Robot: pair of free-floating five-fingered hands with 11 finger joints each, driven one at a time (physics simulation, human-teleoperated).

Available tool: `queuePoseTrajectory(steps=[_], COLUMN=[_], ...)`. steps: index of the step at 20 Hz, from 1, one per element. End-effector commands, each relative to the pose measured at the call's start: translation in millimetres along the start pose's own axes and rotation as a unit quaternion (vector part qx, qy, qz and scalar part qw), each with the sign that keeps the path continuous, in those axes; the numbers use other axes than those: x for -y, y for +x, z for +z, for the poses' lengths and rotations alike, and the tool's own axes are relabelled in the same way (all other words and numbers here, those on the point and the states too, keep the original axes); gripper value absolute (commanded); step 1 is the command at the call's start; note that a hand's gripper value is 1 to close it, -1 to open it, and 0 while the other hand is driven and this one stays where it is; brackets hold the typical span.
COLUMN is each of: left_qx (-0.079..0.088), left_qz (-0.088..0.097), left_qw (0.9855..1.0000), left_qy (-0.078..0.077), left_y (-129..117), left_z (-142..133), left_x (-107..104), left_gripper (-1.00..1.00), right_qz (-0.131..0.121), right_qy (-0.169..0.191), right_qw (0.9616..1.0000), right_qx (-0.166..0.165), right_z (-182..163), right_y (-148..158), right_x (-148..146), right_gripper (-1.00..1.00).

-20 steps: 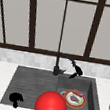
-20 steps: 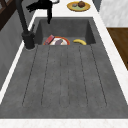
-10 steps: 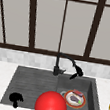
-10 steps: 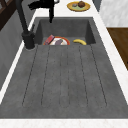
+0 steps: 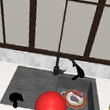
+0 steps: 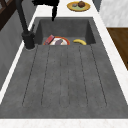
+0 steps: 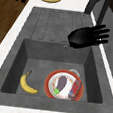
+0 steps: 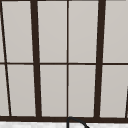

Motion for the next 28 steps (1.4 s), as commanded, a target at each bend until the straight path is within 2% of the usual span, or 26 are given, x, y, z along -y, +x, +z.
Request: queuePoseTrajectory(steps=[1,10,17,19,22,28], left_qx=[0.000,0.000,0.000,0.000,0.000,0.000], left_qz=[0.000,0.000,0.000,0.000,0.000,0.000], left_qw=[1.0000,1.0000,1.0000,1.0000,1.0000,1.0000], left_qy=[0.000,0.000,0.000,0.000,0.000,0.000], left_y=[0.0,0.0,0.0,0.0,0.0,0.0], left_z=[0.0,0.0,0.0,0.0,0.0,0.0], left_x=[0.0,0.0,0.0,0.0,0.0,0.0], left_gripper=[0.00,0.00,0.00,0.00,0.00,0.00], right_qz=[0.071,0.115,0.148,0.153,0.146,0.156], right_qy=[-0.012,0.002,0.012,0.007,-0.005,-0.010], right_qw=[0.9974,0.9932,0.9883,0.9872,0.9868,0.9815], right_qx=[-0.003,-0.016,-0.034,-0.045,-0.069,-0.111], right_z=[10.8,31.9,38.7,37.8,37.3,38.0], right_y=[0.4,0.9,0.7,-0.1,1.5,0.6], right_x=[3.4,10.8,13.7,14.0,17.1,19.1], right_gripper=[-1.00,-1.00,-1.00,-1.00,-1.00,-1.00])
